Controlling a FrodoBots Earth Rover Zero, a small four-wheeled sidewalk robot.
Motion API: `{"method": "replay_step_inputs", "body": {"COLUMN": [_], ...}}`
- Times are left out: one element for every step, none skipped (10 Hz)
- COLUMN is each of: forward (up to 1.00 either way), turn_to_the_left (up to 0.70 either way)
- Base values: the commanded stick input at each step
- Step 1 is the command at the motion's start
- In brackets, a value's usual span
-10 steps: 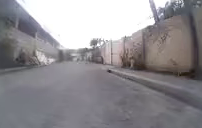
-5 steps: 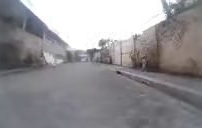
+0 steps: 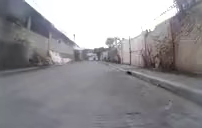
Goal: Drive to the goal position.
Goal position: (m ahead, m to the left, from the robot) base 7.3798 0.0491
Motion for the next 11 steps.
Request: {"method": "replay_step_inputs", "body": {"forward": [1.00, 1.00, 1.00, 1.00, 1.00, 1.00, 1.00, 1.00, 1.00, 1.00, 1.00], "turn_to_the_left": [0.28, 0.00, 0.00, 0.00, 0.00, 0.00, 0.00, 0.00, -0.29, -0.40, -0.40]}}
